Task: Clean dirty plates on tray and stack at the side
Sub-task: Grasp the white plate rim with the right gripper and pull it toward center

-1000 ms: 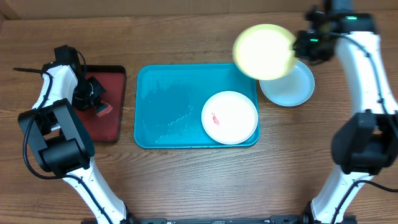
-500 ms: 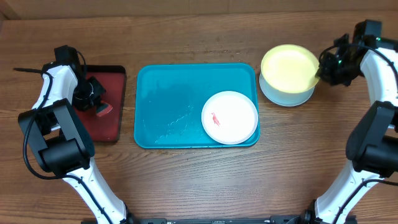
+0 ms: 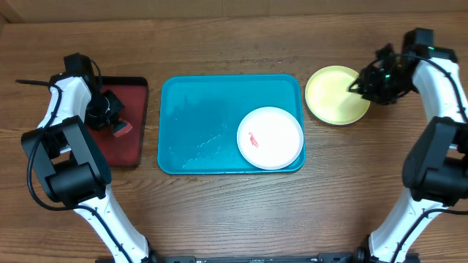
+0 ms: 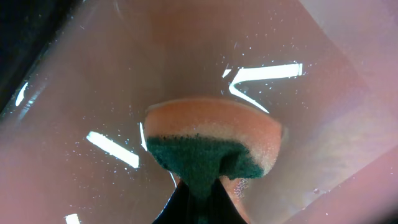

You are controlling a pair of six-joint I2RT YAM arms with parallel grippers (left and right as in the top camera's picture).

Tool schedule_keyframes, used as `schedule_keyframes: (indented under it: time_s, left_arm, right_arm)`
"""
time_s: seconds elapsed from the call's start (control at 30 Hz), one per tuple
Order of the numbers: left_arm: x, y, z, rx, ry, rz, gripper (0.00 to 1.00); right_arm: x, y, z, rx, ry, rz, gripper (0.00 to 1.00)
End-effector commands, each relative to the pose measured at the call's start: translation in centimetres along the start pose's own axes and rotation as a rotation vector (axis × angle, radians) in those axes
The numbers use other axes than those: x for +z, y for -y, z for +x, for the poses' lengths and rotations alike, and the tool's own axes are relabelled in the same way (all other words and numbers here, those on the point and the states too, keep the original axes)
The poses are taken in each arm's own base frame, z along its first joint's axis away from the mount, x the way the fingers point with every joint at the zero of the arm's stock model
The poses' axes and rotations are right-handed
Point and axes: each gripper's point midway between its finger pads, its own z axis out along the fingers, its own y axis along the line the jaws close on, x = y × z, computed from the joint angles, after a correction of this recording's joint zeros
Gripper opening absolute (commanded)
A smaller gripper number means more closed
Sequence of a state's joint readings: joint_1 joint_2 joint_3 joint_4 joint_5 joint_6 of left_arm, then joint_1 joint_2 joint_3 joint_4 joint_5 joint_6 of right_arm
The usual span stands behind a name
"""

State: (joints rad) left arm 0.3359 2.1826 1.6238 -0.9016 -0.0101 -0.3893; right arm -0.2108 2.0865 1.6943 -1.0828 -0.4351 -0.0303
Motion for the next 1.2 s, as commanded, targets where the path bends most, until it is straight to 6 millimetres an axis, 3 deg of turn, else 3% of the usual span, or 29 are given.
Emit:
schedule_keyframes:
  time_s: [0.0,0.13,0.23,0.4,0.73,1.0,1.17]
  left_arm:
    - [1.6,-0.7,1.6,0.013,-0.060,-0.021,0.04]
    - [1.6,-0.7,1.6,0.013,-0.060,-0.021,0.04]
    - [1.6,-0.8,1.7,0.013,-0.063,-0.022,0.04]
    - [1.6,-0.8,1.6,0.014,-0.062,-0.022,0.04]
    - [1.6,-0.8,1.6,0.014,-0.062,-0.021,0.04]
    - [1.6,-0.7,1.6,0.014,-0.060,-0.021,0.04]
    - [1.6,-0.7,1.6,0.014,-0.059,-0.020,0.04]
  right_arm:
    - [1.3,-5.2,1.8,-0.206,-0.060,-0.123,0.53]
    - [3.4,-8.6,4.4,-0.392,-0.143,-0.086,0.56]
    - [5.1,-9.6,5.8,-0.467,-0.180,0.025,0.68]
    - [7.5,-11.1,7.9,-0.509,-0.211,0.116,0.68]
    - [10.0,-11.0,9.5,-0.589,-0.214,0.192,0.66]
    - [11.0,-9.6,11.3,-0.563,-0.262,0.200,0.52]
    - [11.5,-9.3,11.8,-0.491,-0.256,0.208,0.20]
